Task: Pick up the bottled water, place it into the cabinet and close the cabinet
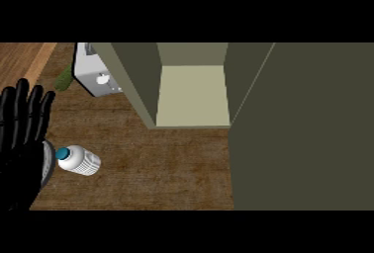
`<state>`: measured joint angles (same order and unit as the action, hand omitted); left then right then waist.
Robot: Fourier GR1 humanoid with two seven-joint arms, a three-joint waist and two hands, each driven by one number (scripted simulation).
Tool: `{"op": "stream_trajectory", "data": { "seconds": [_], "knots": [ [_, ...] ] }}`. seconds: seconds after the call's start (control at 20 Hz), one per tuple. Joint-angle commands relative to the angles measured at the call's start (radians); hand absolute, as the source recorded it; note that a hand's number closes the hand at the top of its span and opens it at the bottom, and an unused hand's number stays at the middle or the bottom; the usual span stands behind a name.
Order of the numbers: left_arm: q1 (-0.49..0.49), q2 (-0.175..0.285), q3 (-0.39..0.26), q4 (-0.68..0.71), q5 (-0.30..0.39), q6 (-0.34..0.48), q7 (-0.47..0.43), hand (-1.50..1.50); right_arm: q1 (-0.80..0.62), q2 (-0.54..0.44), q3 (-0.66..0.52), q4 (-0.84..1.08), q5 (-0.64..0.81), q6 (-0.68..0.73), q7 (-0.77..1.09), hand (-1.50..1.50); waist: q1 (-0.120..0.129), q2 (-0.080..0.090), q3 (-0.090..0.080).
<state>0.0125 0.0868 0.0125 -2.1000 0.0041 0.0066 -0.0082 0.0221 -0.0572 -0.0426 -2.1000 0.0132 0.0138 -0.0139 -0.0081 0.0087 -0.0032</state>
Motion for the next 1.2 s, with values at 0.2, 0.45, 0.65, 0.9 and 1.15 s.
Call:
{"op": "stream_trajectory", "data": {
  "seconds": [0.2,0.45,0.65,0.9,1.15],
  "knots": [
    [0.049,0.164,0.251,-0.007,0.187,-0.153,-0.022,-1.50,0.116,-0.001,0.054,-0.131,0.017,0.035,0.029,-1.50,0.008,-0.011,0.002],
    [0.180,0.029,0.210,-0.082,0.432,-0.118,0.166,-1.50,0.198,-0.011,0.168,-0.176,-0.121,0.153,0.120,-1.50,0.017,-0.016,0.003],
    [0.220,0.064,0.252,-0.275,0.516,-0.068,0.327,-1.50,0.247,-0.027,0.189,-0.334,-0.156,0.149,0.221,-1.50,0.014,-0.014,0.003],
    [0.324,0.032,0.284,-0.380,0.559,-0.085,0.347,-1.50,0.254,-0.010,0.258,-0.496,-0.115,0.089,0.363,-1.50,0.016,-0.013,0.003],
    [0.270,0.012,0.234,-0.409,0.472,0.017,0.439,-1.50,0.226,0.018,0.332,-0.524,-0.050,0.041,0.423,-1.50,0.010,-0.012,0.003]
  ]
}}
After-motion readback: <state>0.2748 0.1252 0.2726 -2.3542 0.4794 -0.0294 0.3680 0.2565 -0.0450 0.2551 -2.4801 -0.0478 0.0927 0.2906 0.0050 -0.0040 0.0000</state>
